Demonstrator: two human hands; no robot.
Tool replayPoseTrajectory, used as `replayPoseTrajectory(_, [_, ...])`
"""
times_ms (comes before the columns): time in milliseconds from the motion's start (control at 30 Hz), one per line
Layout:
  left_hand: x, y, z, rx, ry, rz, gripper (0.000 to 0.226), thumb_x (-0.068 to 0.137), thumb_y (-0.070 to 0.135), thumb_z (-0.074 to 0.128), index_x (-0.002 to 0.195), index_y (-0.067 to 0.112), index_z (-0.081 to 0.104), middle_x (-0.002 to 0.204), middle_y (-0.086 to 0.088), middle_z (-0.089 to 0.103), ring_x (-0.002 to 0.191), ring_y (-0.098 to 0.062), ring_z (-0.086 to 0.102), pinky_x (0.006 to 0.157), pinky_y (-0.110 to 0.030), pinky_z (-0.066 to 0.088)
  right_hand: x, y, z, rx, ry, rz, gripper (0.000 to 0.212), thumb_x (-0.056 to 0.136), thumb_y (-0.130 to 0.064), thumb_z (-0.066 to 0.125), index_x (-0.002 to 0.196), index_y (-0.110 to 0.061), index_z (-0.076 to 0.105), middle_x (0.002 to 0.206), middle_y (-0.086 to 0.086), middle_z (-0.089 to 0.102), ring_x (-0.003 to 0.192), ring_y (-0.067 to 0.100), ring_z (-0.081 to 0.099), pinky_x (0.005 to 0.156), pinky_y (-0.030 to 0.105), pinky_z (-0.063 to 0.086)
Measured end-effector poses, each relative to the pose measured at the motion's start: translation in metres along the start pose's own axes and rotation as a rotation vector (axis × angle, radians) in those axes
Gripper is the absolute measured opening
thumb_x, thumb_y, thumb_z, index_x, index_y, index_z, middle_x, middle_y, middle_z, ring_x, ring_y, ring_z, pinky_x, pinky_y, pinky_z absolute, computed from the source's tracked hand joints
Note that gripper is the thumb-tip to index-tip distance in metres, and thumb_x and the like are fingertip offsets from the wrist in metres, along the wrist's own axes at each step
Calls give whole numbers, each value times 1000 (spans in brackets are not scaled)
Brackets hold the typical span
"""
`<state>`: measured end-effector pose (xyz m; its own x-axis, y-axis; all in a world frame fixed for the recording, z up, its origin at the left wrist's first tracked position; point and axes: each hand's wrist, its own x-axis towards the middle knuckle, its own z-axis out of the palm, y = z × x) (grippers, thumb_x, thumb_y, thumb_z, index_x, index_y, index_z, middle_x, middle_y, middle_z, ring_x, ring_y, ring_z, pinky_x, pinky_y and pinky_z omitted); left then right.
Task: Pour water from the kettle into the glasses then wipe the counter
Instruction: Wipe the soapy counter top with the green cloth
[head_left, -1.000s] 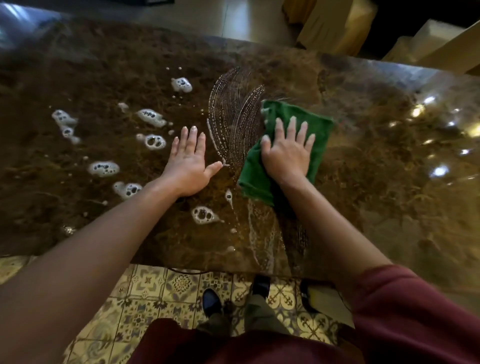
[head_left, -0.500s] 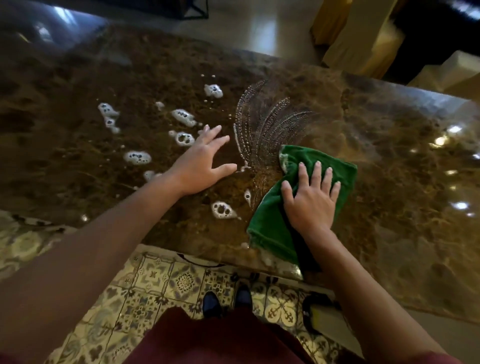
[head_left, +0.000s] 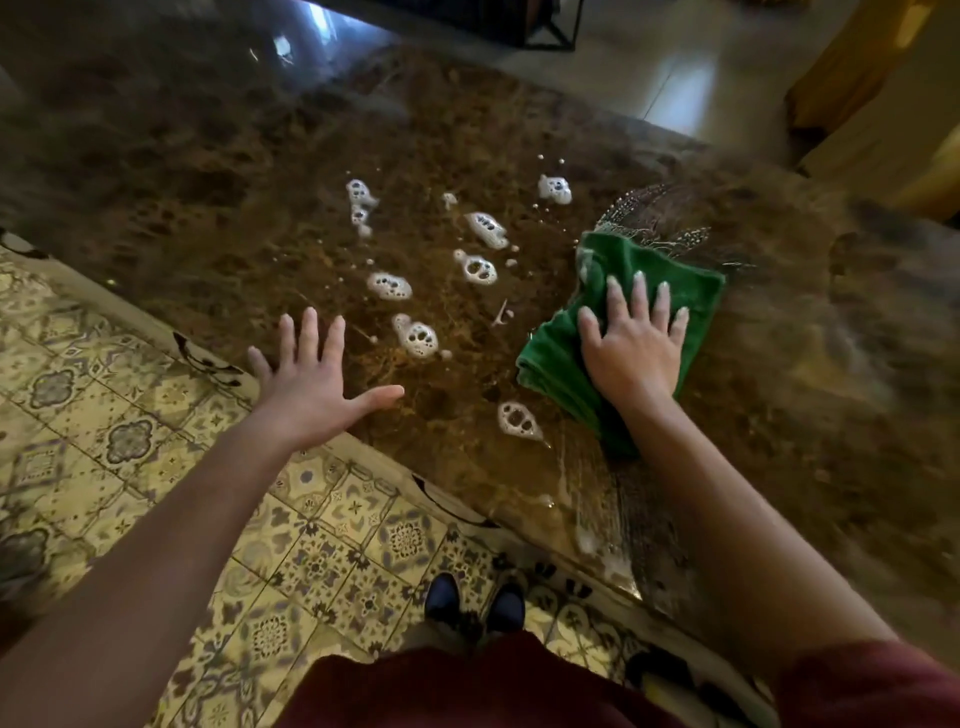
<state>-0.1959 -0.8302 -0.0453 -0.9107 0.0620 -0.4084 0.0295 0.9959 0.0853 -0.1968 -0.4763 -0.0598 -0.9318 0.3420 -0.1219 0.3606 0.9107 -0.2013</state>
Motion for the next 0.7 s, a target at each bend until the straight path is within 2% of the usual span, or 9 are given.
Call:
replayPoseTrajectory(100, [0,1,-1,-2,-23,-7,128,65,101,23,158,25,-20,165,-7,-31,150,-31,-31,119,-67,-9,-70,13,8,-13,2,-110,71,102,-68,19,165,-34,21,175,-2,10,162,23,-4,130,51,-5])
replayPoseTrajectory(200, [2,-1,1,-12,-15,-15,128,64,101,24,158,26,-20,165,-6,-30,150,-30,-30,118,-66,-10,-94,27,12,-38,-4,-98,74,100,-71,18,164,-36,21,175,-2,9,162,22,-5,130,50,-6])
replayPoseTrajectory(500, [1,3,-3,-8,-20,-22,126,66,99,26,158,28,-20,165,-6,-30,151,-29,-29,119,-64,-8,70,1,-11,50,14,27,74,98,-67,26,164,-32,26,175,1,12,162,30,1,128,57,-2])
replayPoseTrajectory(600, [0,3,-18,41,-72,-17,119,72,94,30,160,27,-14,167,-8,-23,154,-32,-19,121,-62,3,90,-18,-12,58,7,24,70,100,-62,25,163,-32,28,175,2,13,162,32,1,128,59,-2])
replayPoseTrajectory(700, [7,-4,-50,110,-133,39,101,83,84,36,162,29,7,170,-6,-1,156,-31,5,121,-56,18,51,-35,-2,15,-8,-145,64,104,-59,25,162,-34,29,175,1,16,162,29,3,129,57,-1])
